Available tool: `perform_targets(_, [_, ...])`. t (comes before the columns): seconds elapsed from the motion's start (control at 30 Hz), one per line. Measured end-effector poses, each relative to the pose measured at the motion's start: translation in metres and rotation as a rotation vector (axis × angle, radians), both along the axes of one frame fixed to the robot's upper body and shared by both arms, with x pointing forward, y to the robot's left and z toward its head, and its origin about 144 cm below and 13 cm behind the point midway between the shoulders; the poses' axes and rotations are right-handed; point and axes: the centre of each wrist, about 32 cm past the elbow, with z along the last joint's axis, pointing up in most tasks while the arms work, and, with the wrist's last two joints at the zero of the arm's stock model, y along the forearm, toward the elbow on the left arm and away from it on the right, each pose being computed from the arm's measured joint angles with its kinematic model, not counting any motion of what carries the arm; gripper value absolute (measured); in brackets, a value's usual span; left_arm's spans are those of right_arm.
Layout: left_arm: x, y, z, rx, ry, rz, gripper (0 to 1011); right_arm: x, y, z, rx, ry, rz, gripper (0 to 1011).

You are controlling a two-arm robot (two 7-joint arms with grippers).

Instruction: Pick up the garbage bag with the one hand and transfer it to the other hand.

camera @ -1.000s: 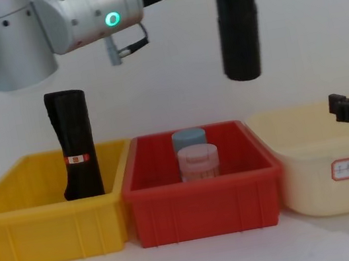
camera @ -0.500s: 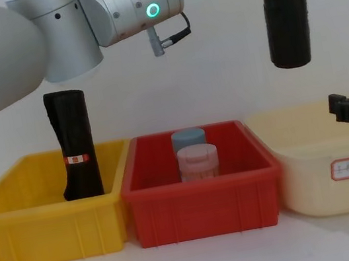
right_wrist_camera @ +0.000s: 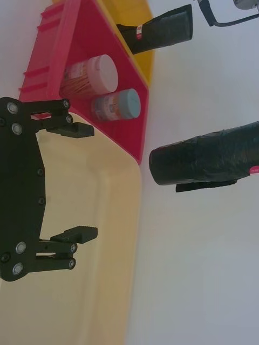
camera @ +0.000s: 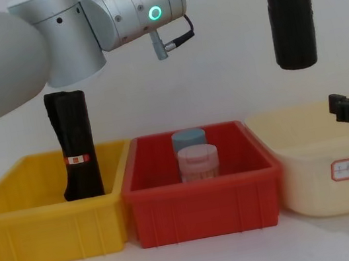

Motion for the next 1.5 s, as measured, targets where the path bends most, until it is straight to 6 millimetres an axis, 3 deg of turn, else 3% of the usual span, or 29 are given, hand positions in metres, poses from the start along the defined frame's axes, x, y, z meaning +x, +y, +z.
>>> perform_targets(0.4, [-0.001,-0.001,-0.002,-0.010,0.016,-0.016,436,0.000,-0.001,-0.001,-0.004,-0.023,-0.004,1000])
perform_targets(1.0, [-0.002,-0.001,-0.003,-0.015,0.024,-0.023,436,0.001,-0.007,-0.060,-0.014,-0.094,-0.006,1000])
perform_targets(1.5, [-0.002,-0.001,-0.003,-0.017,0.026,-0.024,436,0.006,-0.008,-0.072,0.003,-0.120,0.002,1000])
